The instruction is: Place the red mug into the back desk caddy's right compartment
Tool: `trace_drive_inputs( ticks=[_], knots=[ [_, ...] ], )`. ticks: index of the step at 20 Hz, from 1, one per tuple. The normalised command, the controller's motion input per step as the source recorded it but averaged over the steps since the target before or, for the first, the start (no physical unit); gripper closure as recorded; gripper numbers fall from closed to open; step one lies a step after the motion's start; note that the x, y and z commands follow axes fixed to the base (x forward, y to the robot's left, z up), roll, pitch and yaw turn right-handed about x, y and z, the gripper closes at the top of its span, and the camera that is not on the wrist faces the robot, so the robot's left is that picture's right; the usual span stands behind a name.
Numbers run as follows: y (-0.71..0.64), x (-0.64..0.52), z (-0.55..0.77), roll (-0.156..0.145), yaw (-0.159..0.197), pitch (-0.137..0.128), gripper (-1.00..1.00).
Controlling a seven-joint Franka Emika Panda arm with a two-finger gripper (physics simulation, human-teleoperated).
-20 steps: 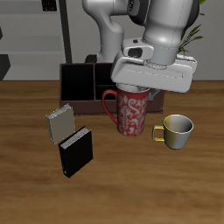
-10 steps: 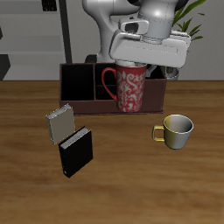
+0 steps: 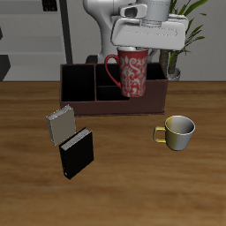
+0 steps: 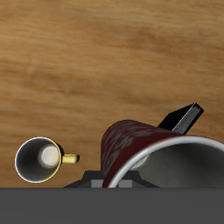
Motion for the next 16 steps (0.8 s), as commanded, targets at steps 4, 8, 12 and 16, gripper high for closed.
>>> trace_drive_inputs(
  ticks=[4, 8, 12, 16],
  knots=[
    [0.04, -0.4, 0.24, -0.001, 0.009, -0.027, 1.0],
    [0.02, -0.47, 0.25, -0.013, -0.012, -0.028, 1.0],
    [0.03, -0.41, 0.15, 0.01, 0.035, -0.032, 1.0],
    [-0.01, -0.24, 0.02, -0.022, 0.03, 0.006, 1.0]
  ],
)
